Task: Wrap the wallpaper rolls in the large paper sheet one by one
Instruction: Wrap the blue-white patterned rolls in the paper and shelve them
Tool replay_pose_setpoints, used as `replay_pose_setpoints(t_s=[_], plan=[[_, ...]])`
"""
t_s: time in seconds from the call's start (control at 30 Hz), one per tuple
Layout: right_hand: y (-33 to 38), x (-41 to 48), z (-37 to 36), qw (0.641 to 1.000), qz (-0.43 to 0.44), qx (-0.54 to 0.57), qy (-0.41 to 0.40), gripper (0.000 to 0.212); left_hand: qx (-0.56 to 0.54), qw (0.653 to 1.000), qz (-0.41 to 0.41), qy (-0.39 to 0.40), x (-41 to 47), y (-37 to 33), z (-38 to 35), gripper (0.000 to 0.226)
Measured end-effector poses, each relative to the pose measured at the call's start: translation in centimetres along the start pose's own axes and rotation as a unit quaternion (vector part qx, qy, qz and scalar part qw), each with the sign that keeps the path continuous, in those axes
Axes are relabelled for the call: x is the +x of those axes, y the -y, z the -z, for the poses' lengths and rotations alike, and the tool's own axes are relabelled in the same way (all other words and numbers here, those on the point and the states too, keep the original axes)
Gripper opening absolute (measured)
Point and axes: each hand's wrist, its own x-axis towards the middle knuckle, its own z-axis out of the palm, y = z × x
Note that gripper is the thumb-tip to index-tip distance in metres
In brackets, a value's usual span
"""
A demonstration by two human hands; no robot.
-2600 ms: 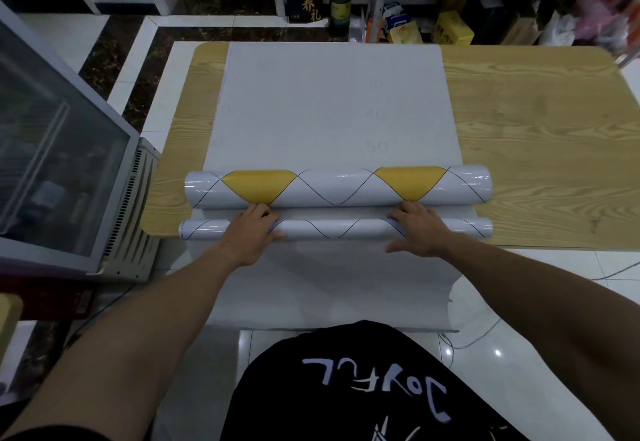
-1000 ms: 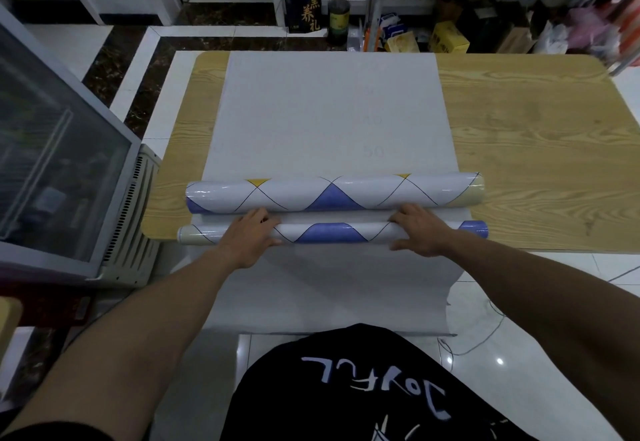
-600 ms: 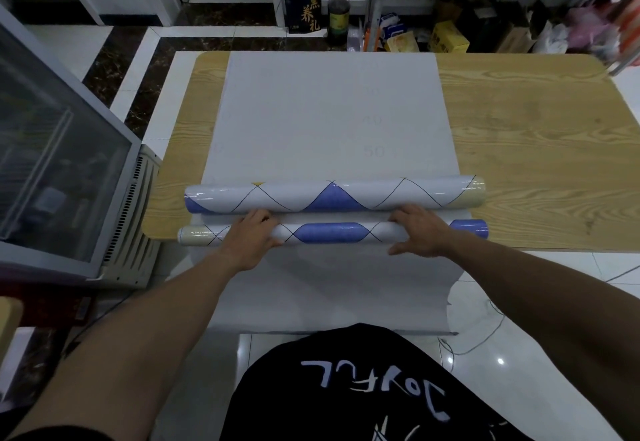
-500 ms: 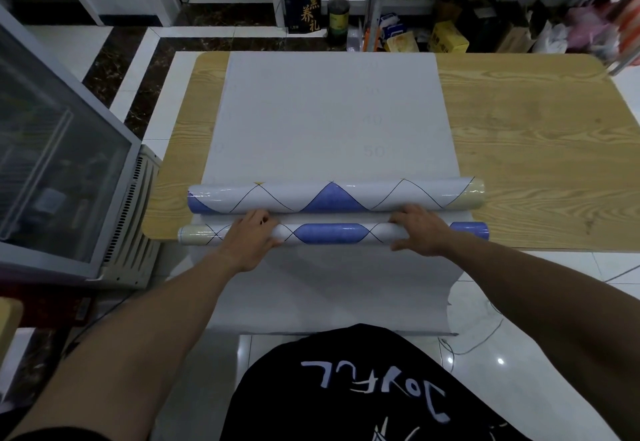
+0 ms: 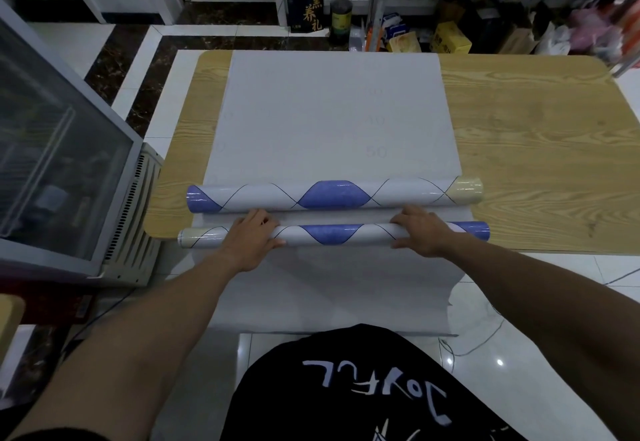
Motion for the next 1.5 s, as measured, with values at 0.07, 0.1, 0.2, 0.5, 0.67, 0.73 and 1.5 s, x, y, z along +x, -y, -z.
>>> replay_pose_setpoints(t_s=[0.07, 0.1, 0.2, 0.5, 0.67, 0.73, 1.5], plan=[[-0.09, 0.02, -0.09, 1.0, 0.007, 0.001, -0.006, 0.053, 0.0, 1.0, 0.003, 0.007, -0.16, -0.03, 0.15, 0.048], [-0.1, -0.04, -0.05, 1.0, 0.006, 0.013, -0.008, 0.051, -0.004, 1.0, 0.006, 0.008, -0.27, 0.0, 0.16, 0.053], [0.05, -0.27, -0.02, 0.999, -0.001, 0.045, -0.009, 0.045, -0.018, 1.0, 0.018, 0.007, -0.43, -0.03, 0.16, 0.053], [-0.38, -0.29, -0.39, 1.0, -0.003, -0.003, -0.003, 0.069, -0.005, 1.0, 0.012, 0.009, -0.13, 0.11, 0.42, 0.048], [-0.35, -0.24, 0.01, 0.998, -0.019, 0.054, -0.021, 0.049, -0.037, 0.998, 0.04, 0.013, -0.23, -0.46, 0.98, 0.055], [-0.31, -0.3, 0.07, 0.999, -0.014, 0.045, -0.012, 0.044, -0.032, 0.999, 0.029, 0.01, -0.29, -0.37, 0.68, 0.048], [-0.3, -0.51, 0.13, 1.0, -0.012, -0.003, 0.015, 0.068, -0.003, 0.997, 0.059, 0.04, 0.33, -0.21, 0.62, 0.042]])
